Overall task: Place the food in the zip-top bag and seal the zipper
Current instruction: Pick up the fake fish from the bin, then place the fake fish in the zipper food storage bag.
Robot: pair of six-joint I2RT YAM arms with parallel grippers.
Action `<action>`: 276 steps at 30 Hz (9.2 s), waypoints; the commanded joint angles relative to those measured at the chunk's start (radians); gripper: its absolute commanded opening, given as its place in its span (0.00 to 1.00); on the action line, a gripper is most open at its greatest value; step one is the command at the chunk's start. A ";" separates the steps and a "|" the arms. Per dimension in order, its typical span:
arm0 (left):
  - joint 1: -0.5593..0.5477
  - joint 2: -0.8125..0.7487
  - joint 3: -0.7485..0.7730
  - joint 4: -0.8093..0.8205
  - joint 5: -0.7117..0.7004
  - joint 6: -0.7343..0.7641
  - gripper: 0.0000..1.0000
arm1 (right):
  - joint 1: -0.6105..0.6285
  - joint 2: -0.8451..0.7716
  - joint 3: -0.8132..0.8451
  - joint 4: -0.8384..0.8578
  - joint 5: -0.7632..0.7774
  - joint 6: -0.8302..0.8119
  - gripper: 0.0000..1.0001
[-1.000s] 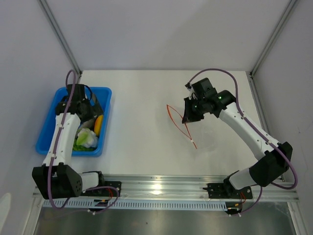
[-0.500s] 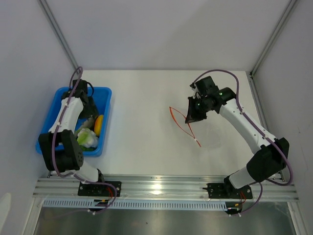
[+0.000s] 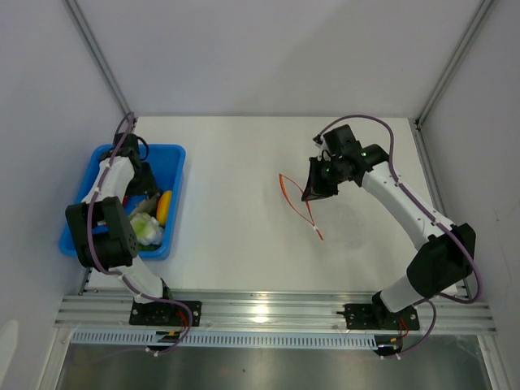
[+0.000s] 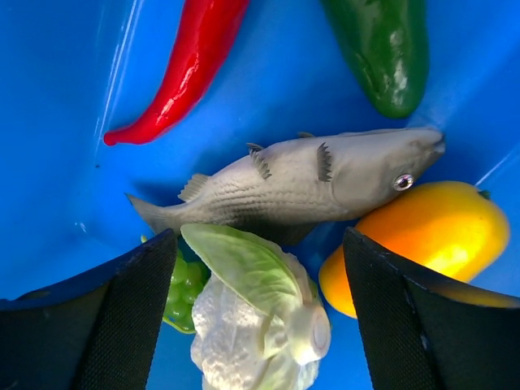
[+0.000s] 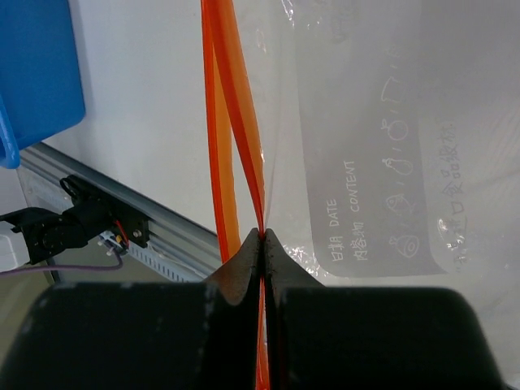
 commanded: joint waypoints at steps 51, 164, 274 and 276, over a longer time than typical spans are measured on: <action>-0.070 0.263 0.195 -0.044 0.097 0.122 0.01 | -0.117 -0.161 -0.155 0.095 -0.137 -0.054 0.00; -0.681 -0.524 -0.286 1.172 0.629 -1.068 0.01 | 0.030 -0.115 -0.057 0.224 -0.125 0.271 0.00; -0.839 -0.240 0.163 0.157 0.740 -0.822 0.85 | 0.058 -0.231 -0.176 0.393 0.039 0.218 0.00; -0.840 -0.261 0.160 0.155 0.723 -0.786 0.84 | 0.058 -0.230 -0.178 0.385 0.048 0.216 0.00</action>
